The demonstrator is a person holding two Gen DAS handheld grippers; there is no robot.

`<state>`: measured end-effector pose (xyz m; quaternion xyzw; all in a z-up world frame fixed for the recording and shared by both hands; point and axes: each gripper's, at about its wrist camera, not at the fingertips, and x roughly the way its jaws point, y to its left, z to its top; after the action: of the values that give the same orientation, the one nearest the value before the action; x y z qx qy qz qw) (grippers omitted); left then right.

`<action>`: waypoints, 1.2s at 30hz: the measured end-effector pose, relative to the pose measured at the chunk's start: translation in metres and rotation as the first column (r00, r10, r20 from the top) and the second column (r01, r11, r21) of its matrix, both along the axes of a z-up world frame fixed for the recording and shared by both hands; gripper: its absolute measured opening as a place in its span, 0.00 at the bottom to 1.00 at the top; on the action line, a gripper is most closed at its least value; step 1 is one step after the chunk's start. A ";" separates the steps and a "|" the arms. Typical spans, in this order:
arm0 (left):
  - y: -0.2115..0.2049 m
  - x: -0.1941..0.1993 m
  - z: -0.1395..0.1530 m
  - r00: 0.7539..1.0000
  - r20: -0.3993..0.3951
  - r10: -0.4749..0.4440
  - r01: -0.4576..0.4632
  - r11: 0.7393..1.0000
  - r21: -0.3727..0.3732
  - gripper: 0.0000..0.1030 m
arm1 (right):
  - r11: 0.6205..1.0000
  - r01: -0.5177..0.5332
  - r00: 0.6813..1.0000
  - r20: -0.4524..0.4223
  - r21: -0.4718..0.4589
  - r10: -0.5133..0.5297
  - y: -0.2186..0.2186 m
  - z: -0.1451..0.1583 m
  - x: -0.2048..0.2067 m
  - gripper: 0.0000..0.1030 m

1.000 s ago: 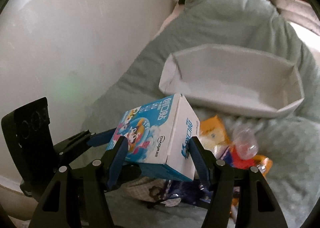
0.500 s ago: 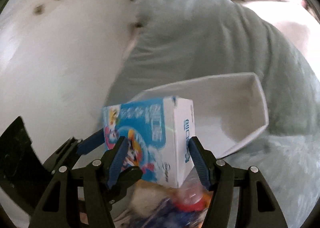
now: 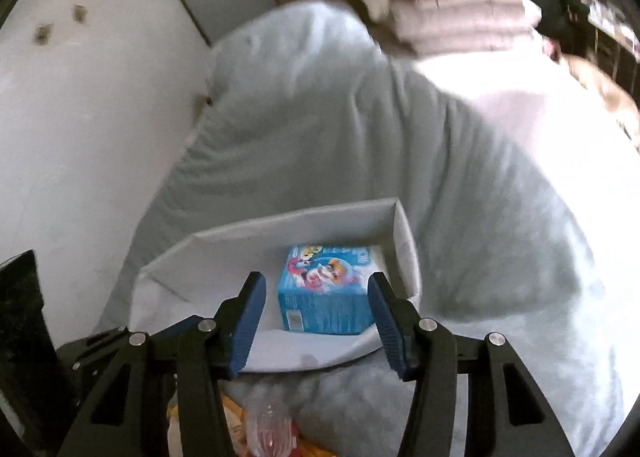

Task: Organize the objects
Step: 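Lower the bandage box into the white basket and open the right gripper, then move the right gripper back over the pile of snacks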

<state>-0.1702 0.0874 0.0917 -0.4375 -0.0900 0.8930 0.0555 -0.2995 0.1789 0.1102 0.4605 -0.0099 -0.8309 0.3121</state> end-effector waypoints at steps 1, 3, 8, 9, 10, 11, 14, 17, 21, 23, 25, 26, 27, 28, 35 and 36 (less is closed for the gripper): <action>-0.002 0.006 0.001 1.000 -0.008 0.002 -0.003 1.000 -0.015 0.18 | 1.000 -0.014 1.000 -0.024 -0.011 0.014 -0.001 0.003 0.004 0.50; -0.007 0.027 0.004 1.000 -0.025 0.010 -0.011 0.999 -0.050 0.25 | 0.998 -0.048 0.996 -0.078 -0.031 0.045 0.006 0.016 0.022 0.51; -0.021 0.079 0.003 1.000 -0.030 0.009 -0.011 0.998 -0.061 0.40 | 0.990 -0.142 0.986 -0.090 -0.006 0.141 0.022 0.017 0.070 0.60; -0.025 0.093 0.001 0.999 -0.030 0.012 -0.014 0.999 -0.052 0.43 | 0.987 -0.158 0.984 -0.075 0.020 0.159 0.023 0.016 0.078 0.60; -0.027 0.103 0.001 0.999 -0.035 0.020 -0.022 0.998 -0.052 0.49 | 0.983 -0.177 0.983 -0.047 0.055 0.180 0.020 0.010 0.085 0.60; -0.030 0.109 0.001 0.999 -0.043 0.028 -0.031 0.998 -0.055 0.52 | 0.977 -0.196 0.980 -0.021 0.081 0.198 0.018 0.002 0.092 0.60; -0.037 0.127 -0.002 0.995 -0.065 0.070 -0.075 0.994 -0.083 0.58 | 0.961 -0.252 0.968 0.033 0.115 0.250 0.013 -0.021 0.107 0.60; -0.048 0.129 -0.013 0.992 -0.056 0.109 -0.113 0.990 -0.079 0.59 | 0.952 -0.286 0.958 0.064 0.113 0.280 0.005 -0.032 0.115 0.60; -0.063 0.132 -0.041 0.986 -0.007 0.165 -0.165 0.986 -0.026 0.59 | 0.969 -0.238 0.971 0.053 0.061 0.235 0.000 -0.036 0.103 0.60; -0.066 0.132 -0.051 0.985 0.002 0.172 -0.172 0.985 0.000 0.59 | 0.982 -0.189 0.982 0.016 0.028 0.189 -0.002 -0.029 0.087 0.57; -0.068 0.131 -0.061 0.984 0.016 0.179 -0.179 0.983 0.023 0.59 | 0.986 -0.162 0.987 0.003 -0.023 0.163 -0.010 -0.019 0.065 0.44; -0.068 0.131 -0.063 0.983 0.020 0.181 -0.181 0.983 0.026 0.59 | 0.987 -0.157 0.987 0.022 -0.041 0.158 -0.017 -0.018 0.054 0.38; -0.068 0.131 -0.064 0.983 0.020 0.183 -0.184 0.983 0.024 0.59 | 0.986 -0.155 0.986 0.050 -0.054 0.158 -0.030 -0.016 0.037 0.32; -0.068 0.131 -0.063 0.982 0.015 0.187 -0.187 0.982 0.019 0.59 | 0.987 -0.153 0.986 0.061 -0.053 0.157 -0.039 -0.013 0.029 0.31; -0.080 0.141 -0.058 0.972 -0.022 0.234 -0.233 0.972 0.041 0.59 | 0.983 -0.093 0.977 0.203 0.156 0.061 -0.103 -0.068 -0.043 0.18; -0.082 0.143 -0.059 0.969 -0.029 0.244 -0.243 0.969 0.046 0.59 | 0.978 -0.098 0.970 0.238 0.186 0.052 -0.104 -0.080 -0.044 0.16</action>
<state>-0.0273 0.0056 0.0325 -0.4065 -0.1610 0.8983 -0.0437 -0.3437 0.0744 0.0304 0.5831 0.0533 -0.7559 0.2930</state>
